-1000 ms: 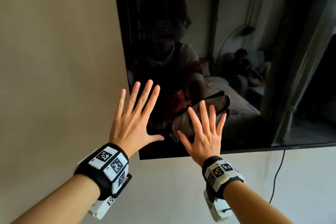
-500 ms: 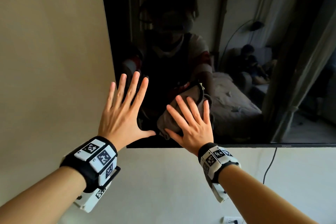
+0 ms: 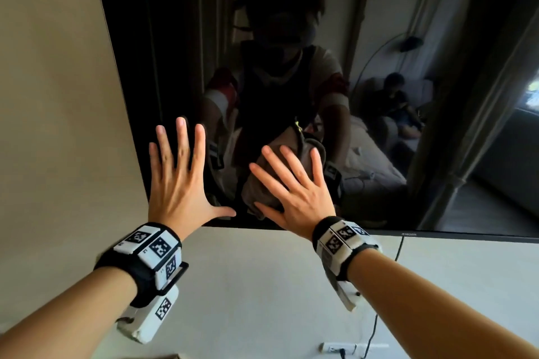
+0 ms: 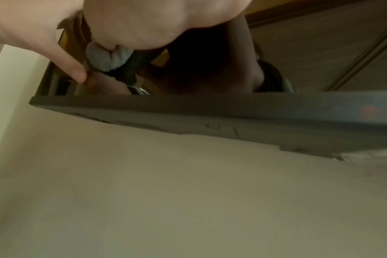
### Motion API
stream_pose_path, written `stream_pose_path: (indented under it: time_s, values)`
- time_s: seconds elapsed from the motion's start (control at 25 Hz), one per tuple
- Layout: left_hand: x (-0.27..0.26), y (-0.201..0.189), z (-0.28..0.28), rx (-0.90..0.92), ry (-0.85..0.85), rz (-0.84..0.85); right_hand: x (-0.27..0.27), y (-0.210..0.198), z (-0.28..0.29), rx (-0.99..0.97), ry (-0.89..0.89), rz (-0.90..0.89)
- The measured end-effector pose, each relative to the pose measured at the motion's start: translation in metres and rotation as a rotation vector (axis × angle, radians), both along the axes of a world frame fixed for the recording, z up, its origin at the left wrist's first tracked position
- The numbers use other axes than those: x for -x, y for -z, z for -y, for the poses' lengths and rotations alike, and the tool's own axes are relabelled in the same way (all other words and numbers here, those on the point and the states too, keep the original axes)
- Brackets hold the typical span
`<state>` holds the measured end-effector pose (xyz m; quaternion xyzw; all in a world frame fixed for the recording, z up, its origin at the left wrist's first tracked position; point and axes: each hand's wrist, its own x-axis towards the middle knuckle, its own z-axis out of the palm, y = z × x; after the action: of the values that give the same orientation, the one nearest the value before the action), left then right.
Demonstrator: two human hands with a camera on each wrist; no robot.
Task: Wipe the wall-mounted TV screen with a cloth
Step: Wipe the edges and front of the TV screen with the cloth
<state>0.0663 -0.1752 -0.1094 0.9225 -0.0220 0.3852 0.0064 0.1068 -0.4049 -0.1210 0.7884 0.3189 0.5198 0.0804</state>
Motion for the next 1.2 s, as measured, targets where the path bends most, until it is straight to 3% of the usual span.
stream_pose_path:
  time_s: [0.12, 0.32, 0.48, 0.68, 0.96, 1.2]
  values:
    - [-0.001, 0.002, -0.002, -0.012, 0.0, -0.002, -0.006, 0.0, 0.032, 0.063, 0.017, 0.029]
    - [-0.003, 0.001, -0.004, -0.022, 0.005, 0.003, -0.002, 0.015, 0.131, -0.004, 0.227, 0.051]
    - [0.005, 0.002, 0.012, -0.136, 0.066, -0.012, -0.002, 0.003, 0.089, -0.142, 0.14, 0.035]
    - [-0.002, -0.003, 0.085, -0.173, 0.124, -0.025, -0.007, -0.019, 0.082, -0.071, 0.048, 0.051]
    - [-0.011, -0.003, 0.122, -0.109, 0.049, -0.013, -0.006, -0.005, 0.215, 0.017, 0.193, 0.061]
    - [-0.008, -0.001, 0.131, -0.07, -0.001, -0.008, -0.005, -0.025, 0.155, -0.019, 0.006, 0.013]
